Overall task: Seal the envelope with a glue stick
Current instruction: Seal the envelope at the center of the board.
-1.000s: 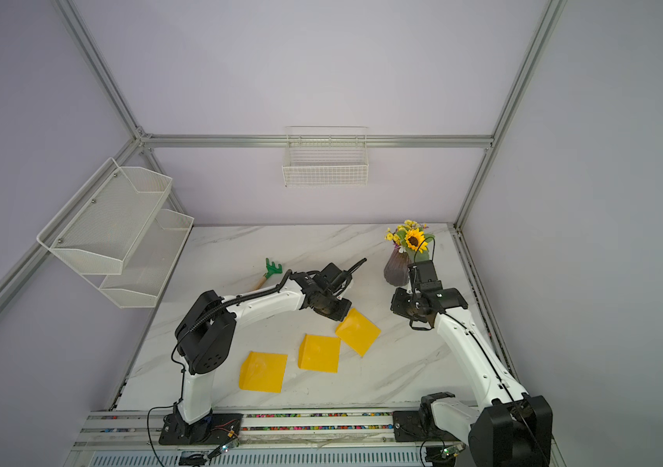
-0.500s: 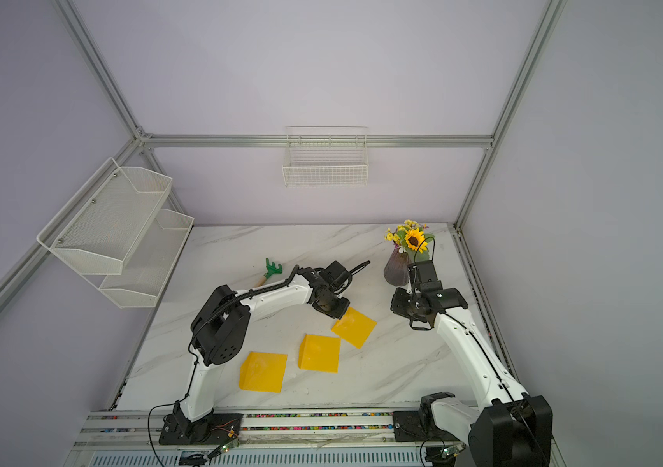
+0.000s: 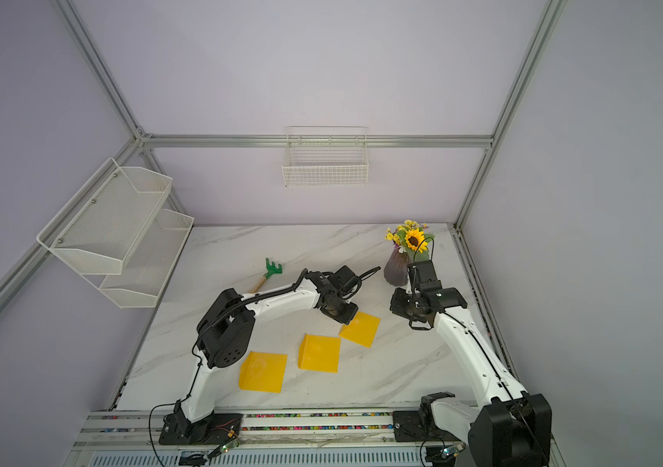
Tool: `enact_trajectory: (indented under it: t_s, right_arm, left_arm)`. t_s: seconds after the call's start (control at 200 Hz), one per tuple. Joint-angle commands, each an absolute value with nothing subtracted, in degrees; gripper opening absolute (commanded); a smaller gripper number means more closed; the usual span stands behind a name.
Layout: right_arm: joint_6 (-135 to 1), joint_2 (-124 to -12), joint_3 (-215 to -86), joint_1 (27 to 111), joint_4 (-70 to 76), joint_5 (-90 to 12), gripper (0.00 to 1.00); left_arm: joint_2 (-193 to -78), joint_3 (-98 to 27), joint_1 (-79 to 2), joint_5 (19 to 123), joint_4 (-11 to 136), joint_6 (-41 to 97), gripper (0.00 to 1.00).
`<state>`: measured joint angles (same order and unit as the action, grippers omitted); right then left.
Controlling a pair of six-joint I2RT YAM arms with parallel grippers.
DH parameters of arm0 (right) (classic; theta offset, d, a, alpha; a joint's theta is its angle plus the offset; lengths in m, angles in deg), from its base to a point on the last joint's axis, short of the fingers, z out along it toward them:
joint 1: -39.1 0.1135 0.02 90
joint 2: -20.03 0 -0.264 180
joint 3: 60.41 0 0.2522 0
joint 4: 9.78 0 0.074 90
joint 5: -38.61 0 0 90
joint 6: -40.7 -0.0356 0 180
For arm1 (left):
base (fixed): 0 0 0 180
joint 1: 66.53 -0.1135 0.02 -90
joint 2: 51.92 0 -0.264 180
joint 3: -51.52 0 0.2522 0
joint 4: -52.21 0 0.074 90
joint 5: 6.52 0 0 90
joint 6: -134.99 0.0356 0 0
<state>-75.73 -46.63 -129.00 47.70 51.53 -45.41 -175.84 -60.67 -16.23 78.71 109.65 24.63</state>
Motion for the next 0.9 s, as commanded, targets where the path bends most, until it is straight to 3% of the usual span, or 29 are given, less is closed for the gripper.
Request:
enact_trajectory:
  t_s: [0.0, 0.23, 0.37, 0.545, 0.895]
  right_arm:
    - [-75.1, -47.2, -128.8, 47.4, 50.2, -44.3, 0.0]
    - [-75.0, -47.7, -128.7, 47.4, 50.0, -43.4, 0.0]
    - [-75.1, -48.3, -128.7, 47.4, 49.9, -42.8, 0.0]
    - [-75.0, -48.8, -128.4, 47.4, 49.5, -42.3, 0.0]
    - [-75.0, -49.4, -128.6, 47.4, 49.5, -42.2, 0.0]
  left_arm:
    - [-176.9, -62.2, -15.8, 77.5, 110.1, 24.4, 0.0]
    - [-178.6, -63.0, -15.2, 76.0, 109.6, 24.0, 0.05]
    - [-178.8, -62.3, -15.2, 75.5, 109.1, 23.8, 0.25]
    - [-177.7, -60.2, -15.3, 75.2, 107.8, 23.5, 0.36]
    - [-175.5, -51.4, -18.7, 65.4, 99.7, 20.0, 0.36]
